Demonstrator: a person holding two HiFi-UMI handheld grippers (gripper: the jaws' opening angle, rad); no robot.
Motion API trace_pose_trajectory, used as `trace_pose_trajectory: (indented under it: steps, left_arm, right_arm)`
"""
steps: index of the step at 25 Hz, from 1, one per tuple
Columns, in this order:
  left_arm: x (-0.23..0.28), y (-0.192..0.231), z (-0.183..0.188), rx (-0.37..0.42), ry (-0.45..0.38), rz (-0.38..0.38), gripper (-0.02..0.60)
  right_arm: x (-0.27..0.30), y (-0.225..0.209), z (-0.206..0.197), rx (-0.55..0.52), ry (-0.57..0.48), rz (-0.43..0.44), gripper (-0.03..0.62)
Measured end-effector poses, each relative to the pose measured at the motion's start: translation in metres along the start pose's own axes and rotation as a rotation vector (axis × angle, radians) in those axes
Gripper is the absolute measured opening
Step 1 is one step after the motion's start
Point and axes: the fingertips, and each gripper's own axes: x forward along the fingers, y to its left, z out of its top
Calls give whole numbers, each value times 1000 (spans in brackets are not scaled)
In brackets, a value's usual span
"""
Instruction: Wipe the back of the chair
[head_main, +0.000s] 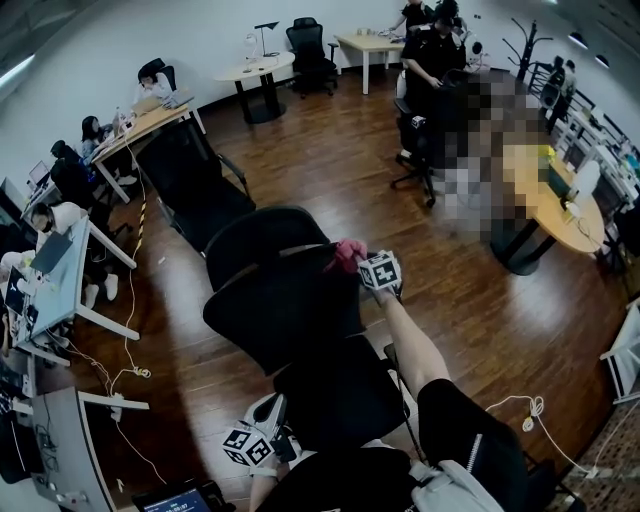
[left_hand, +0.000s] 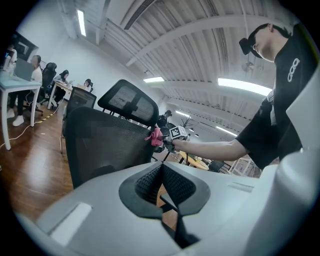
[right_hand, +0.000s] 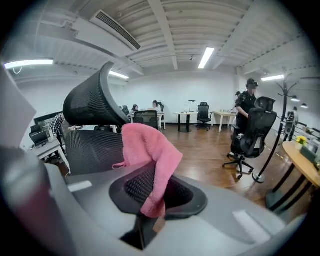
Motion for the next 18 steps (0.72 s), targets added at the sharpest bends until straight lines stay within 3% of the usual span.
trace_pose_trajectory:
  steps: [12,14,18]
  left_arm:
    - [-13,3,-1,-23,-24,13,-8]
    - [-17,5,-1,-30,-36,21,-8]
    - [-22,8,1,-34,-50,27,-8]
  right_arm:
    - [-37,-97,-30,151,77,-306,44]
    - [-39,-95,-38,154,95,-312,44]
    - [-21,-60,-43,92,123,-239,44]
